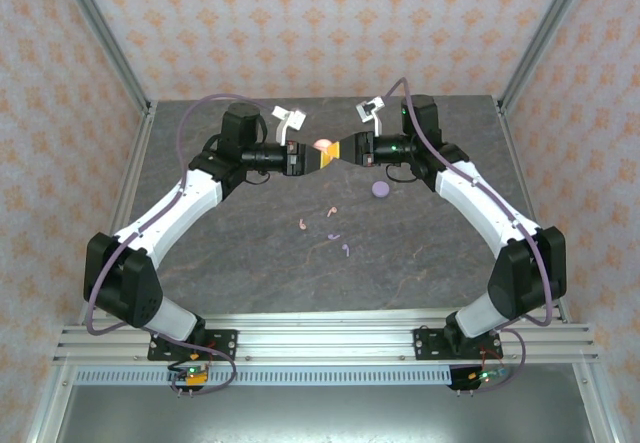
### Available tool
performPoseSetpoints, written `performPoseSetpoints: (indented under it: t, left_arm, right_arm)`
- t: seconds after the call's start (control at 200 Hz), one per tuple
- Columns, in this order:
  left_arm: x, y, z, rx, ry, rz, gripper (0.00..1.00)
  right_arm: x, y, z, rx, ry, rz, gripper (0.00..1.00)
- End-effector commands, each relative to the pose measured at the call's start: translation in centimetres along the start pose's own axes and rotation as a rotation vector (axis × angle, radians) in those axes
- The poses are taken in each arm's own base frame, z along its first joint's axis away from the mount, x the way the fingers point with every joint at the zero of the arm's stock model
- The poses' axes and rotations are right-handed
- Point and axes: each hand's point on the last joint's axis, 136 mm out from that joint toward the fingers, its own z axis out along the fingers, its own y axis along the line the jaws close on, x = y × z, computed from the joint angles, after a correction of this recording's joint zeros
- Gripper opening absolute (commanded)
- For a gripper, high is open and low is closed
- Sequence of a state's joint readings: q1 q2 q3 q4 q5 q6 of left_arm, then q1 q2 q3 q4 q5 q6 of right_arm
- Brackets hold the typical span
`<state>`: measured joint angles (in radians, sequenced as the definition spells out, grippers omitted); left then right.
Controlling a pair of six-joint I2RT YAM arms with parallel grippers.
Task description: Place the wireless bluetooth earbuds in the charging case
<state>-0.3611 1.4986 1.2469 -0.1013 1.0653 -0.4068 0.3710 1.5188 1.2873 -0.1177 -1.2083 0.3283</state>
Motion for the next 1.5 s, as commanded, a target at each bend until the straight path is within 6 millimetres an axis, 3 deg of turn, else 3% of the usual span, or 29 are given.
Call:
performPoseSetpoints:
  t: [0.0, 0.31, 0.811, 1.001, 1.497]
  left_arm:
    - [-1.2, -1.1, -0.4, 0.006, -0.057, 0.048, 0.26]
    - [-1.0, -0.7, -0.3, -0.011, -0.04, 0.052, 0.1]
    - [1.7, -1.7, -0.9, 0.025, 0.072, 0.101, 0.1]
    - [2.2, -2.7, -1.0, 0.061, 0.09, 0.12, 0.1]
    - [2.5, -4.1, -1.1, 0.105, 0.11, 0.149, 0.1]
  right_arm:
    - [0.6, 1.7, -0.1, -0.043, 0.011, -0.055, 0.24]
    - [1.7, 1.7, -0.5, -0.013, 0.043, -0.071, 0.3]
    - [2.0, 3.4, -1.7, -0.007, 0.086, -0.14, 0.41]
    - [1.9, 3.0, -1.4, -0.006, 0.102, -0.132, 0.45]
    - [1.8, 3.4, -0.7, -0.043, 0.131, -0.142, 0.44]
